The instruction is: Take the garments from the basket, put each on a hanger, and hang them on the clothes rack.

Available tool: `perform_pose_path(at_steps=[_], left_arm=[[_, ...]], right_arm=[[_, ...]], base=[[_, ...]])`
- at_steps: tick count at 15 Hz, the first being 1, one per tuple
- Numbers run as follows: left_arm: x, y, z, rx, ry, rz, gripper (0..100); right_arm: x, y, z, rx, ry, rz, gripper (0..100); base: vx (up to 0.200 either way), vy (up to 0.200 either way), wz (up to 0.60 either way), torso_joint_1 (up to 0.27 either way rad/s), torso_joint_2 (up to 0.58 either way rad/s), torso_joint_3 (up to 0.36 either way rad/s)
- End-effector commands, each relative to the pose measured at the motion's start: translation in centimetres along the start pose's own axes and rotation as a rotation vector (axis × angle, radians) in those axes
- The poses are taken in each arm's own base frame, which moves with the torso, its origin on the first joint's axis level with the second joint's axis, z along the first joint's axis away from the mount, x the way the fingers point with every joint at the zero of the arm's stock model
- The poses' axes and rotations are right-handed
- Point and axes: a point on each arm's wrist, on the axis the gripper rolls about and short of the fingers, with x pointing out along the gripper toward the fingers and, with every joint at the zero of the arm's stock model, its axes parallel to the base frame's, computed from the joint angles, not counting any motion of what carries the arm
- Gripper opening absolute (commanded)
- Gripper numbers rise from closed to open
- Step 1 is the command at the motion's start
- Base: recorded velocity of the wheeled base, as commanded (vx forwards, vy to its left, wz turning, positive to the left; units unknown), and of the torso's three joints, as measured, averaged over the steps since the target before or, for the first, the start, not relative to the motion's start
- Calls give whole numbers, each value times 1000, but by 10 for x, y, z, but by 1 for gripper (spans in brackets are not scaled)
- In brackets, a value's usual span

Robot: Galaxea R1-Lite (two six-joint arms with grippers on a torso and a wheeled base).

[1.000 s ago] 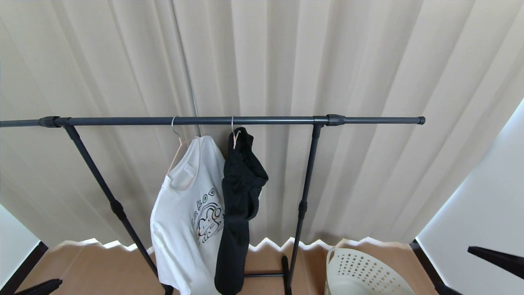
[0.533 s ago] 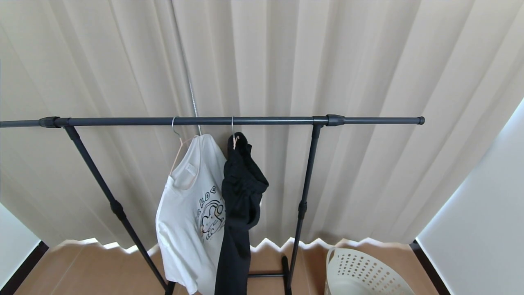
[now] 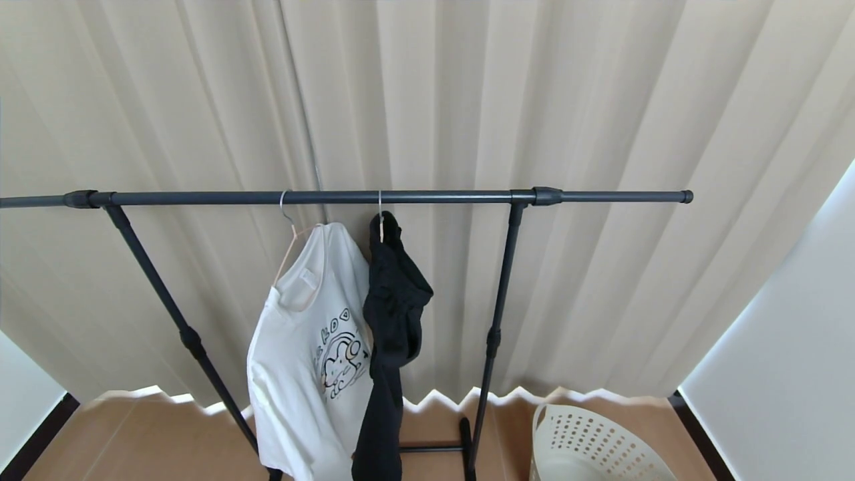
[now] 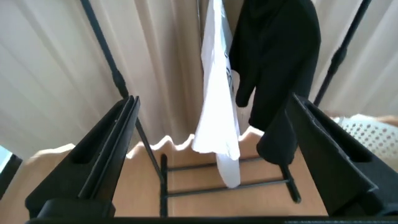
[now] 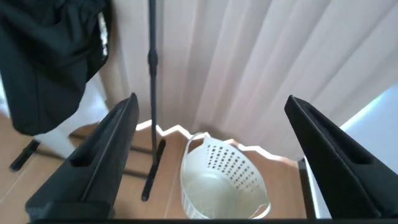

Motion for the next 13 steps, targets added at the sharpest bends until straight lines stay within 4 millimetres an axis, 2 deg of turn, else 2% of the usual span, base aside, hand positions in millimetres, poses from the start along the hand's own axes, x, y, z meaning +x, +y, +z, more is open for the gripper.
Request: perform_pose_path(at_steps=[1, 3, 13], left_arm=[[-1, 0, -1, -46, -22, 5, 100], [-1, 0, -1, -70, -25, 3, 100], [-1, 0, -1, -69, -27, 3, 100]], right_arm=[[-4, 1, -1, 19, -52, -30, 100], [-4, 1, -1, 66, -53, -28, 100], [-4, 1, -1, 73, -53, -31, 100]], base=[[0, 0, 0, 0, 0, 0], [0, 0, 0, 0, 0, 0], [0, 0, 0, 0, 0, 0]])
